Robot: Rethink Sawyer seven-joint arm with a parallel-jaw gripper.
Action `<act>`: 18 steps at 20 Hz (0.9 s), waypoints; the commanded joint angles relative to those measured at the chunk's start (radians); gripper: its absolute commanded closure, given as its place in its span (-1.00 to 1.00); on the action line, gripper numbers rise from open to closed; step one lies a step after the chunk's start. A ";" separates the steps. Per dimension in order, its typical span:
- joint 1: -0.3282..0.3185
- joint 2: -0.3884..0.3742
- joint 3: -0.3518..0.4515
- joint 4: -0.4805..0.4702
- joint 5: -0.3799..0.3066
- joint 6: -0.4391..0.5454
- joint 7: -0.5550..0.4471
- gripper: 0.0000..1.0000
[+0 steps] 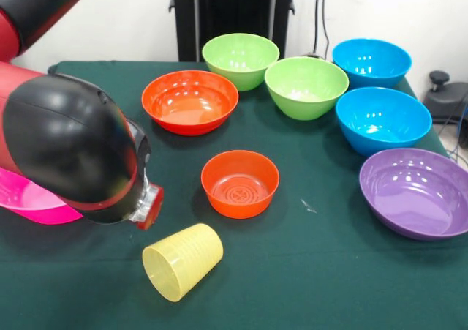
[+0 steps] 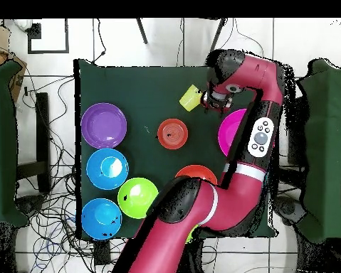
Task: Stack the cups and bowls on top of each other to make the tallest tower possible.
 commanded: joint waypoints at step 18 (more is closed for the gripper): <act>-0.055 -0.134 0.536 0.034 -0.592 0.264 -0.306 -1.00</act>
